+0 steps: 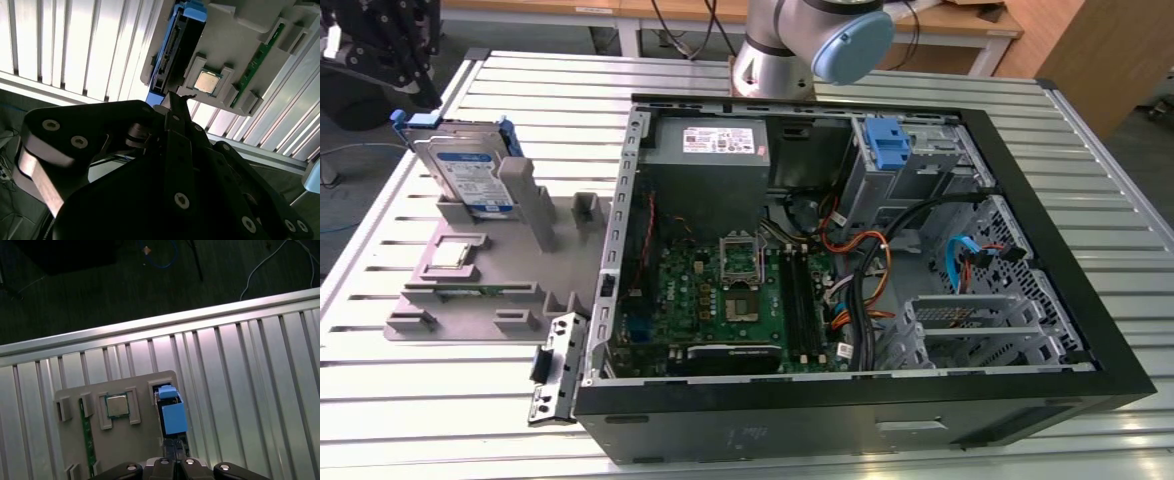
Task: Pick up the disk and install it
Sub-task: 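Pick up the disk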
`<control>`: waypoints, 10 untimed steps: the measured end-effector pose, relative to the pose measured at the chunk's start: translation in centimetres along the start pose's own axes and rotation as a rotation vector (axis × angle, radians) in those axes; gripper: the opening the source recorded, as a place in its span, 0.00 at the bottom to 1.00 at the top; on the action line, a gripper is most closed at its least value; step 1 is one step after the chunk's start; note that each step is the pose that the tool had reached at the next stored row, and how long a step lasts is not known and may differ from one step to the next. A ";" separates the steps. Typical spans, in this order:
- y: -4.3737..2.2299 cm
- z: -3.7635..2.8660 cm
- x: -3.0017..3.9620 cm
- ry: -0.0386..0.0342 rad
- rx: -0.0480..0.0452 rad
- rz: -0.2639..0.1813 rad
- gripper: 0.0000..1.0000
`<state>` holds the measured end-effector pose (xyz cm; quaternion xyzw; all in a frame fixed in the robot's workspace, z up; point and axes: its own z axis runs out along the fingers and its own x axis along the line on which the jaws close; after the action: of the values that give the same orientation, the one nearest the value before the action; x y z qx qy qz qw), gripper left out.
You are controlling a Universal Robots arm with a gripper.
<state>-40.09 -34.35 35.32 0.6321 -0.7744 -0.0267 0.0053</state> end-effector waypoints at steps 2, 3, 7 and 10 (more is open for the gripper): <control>0.00 0.00 0.00 0.0003 -0.0002 -0.007 0.10; 0.00 0.00 0.00 0.0005 -0.0003 -0.011 0.10; 0.00 0.00 0.00 0.0008 -0.0004 -0.014 0.10; 0.00 0.00 0.00 0.0007 -0.0004 -0.014 0.10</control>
<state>-40.09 -34.35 35.32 0.6376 -0.7699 -0.0267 0.0055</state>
